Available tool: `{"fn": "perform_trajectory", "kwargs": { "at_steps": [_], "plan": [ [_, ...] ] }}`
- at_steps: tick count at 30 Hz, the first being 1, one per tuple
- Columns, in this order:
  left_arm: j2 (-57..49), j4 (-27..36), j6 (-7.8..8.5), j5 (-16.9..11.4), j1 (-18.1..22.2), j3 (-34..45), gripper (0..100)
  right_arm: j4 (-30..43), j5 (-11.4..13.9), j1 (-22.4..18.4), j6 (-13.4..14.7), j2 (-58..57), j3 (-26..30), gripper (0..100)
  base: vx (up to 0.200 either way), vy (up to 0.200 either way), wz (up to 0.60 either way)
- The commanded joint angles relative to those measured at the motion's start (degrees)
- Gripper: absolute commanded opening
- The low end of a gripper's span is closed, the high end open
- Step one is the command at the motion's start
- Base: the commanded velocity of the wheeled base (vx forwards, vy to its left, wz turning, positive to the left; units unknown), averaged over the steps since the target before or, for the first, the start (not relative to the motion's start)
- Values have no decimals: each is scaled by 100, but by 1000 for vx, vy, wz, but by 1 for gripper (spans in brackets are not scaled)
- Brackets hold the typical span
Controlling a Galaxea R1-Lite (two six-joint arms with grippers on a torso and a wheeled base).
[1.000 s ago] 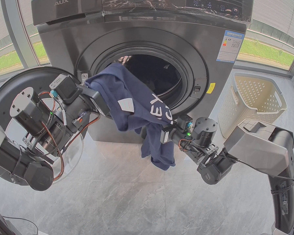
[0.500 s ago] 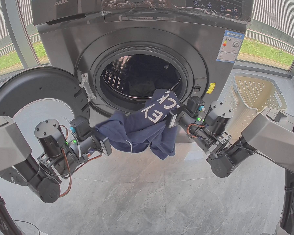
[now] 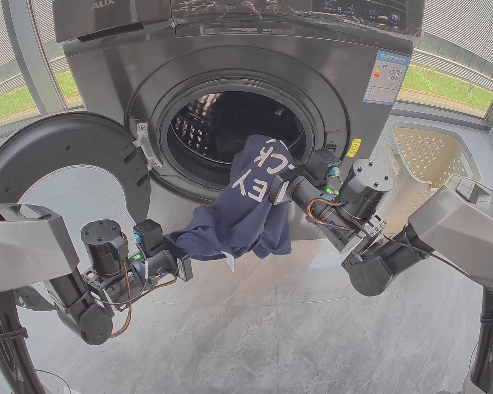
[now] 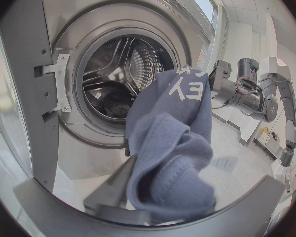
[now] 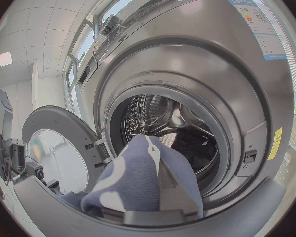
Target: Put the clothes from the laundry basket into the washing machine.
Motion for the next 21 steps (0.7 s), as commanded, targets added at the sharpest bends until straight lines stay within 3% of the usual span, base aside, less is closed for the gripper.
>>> {"fn": "perform_trajectory", "kwargs": {
  "at_steps": [1, 5, 7, 16, 20, 21],
  "plan": [
    [112, -3, 32, -17, 14, 98, 100, 12, 1, -52, -11, -41, -82, 0, 0, 0, 0],
    [261, -12, 94, -8, -126, 335, 100, 187, 1, -69, -11, -59, -293, 0, 0, 0, 0],
    [305, -12, 243, -26, -197, 563, 100, 337, 1, -87, -11, -103, -460, 0, 0, 0, 0],
    [375, -3, 700, -632, -153, 1398, 100, 345, 1, -25, -11, -41, -504, 0, 0, 0, 0],
    [173, -12, 744, -720, -241, 1152, 100, 302, -8, 36, -11, -32, -433, 0, 0, 0, 0],
    [85, -12, 682, -711, -302, 994, 100, 302, -8, 71, -20, -24, -398, 0, 0, 0, 0]
  ]
}}
